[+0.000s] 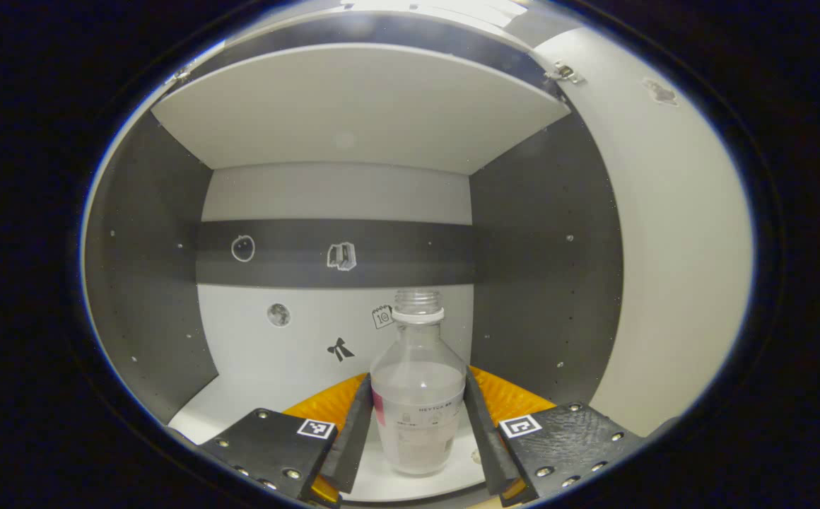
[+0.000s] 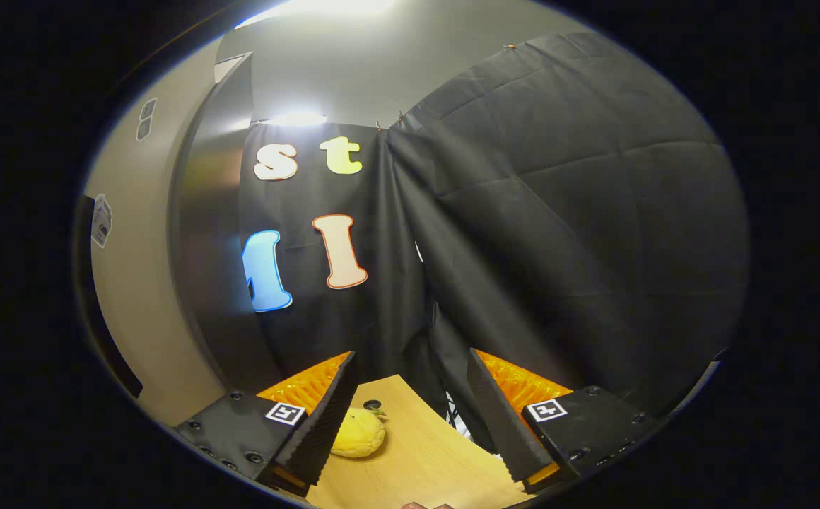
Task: Grasp the bottle in the cabinet with the left hand and place it on the coaster, then close the right door with the right hand and the left door with the left hand.
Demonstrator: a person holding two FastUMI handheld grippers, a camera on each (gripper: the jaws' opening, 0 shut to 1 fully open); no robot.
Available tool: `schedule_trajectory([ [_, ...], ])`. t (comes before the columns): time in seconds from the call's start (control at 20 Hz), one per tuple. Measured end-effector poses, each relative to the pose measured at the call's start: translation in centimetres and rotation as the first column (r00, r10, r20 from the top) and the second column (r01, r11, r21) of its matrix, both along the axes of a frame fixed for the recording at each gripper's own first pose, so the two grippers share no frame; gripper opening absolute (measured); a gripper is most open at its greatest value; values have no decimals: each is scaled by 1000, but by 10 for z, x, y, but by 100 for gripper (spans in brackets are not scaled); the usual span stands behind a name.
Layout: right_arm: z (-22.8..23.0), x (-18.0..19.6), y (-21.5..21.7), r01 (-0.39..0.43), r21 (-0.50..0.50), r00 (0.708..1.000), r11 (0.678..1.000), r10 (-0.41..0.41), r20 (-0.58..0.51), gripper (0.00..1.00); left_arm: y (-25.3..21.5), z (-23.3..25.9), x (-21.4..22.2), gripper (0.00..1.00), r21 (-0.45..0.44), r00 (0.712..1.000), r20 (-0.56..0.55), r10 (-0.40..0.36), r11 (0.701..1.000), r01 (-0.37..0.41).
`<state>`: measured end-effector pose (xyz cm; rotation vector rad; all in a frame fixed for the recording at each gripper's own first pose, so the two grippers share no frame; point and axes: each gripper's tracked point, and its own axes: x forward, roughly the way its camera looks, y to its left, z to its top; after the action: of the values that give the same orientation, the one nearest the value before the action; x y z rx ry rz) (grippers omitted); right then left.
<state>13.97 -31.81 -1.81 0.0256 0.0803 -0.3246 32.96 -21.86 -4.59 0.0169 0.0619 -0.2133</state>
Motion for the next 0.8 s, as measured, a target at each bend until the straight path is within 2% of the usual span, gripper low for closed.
schedule_trajectory([
  [0.2, 2, 5, 5, -27, 18, 1000, 999, 27, 10, 98, 12, 22, -44, 69, 31, 999, 41, 6, 1000, -8],
  [0.3, 6, 2, 11, -34, -11, 999, 999, 34, 20, 98, 19, 28, -69, 69, 38, 999, 40, 0, 999, -1],
  [0.45, 18, -1, 12, -5, -39, 999, 999, 7, 41, 98, 28, 29, -110, 69, 1, 1000, 18, -23, 1000, 23],
  [0.55, 33, -8, 13, 4, -63, 998, 998, 1, 69, 98, 43, 30, -142, 69, -11, 1000, 20, -13, 1000, 13],
  [0.7, 50, -18, 14, 13, -125, 996, 992, -2, 87, 98, 61, 9, -180, 69, 6, 999, 41, -11, 1000, 11],
  [0.75, 53, -21, 16, 9, -123, 996, 992, 2, 88, 92, 67, -5, -191, 69, 12, 1000, 25, -8, 1000, 7],
  [0.8, 56, -27, 20, 5, -116, 995, 993, 6, 95, 92, 73, -23, -202, 69, 7, 1000, 2, -5, 1000, 5],
])
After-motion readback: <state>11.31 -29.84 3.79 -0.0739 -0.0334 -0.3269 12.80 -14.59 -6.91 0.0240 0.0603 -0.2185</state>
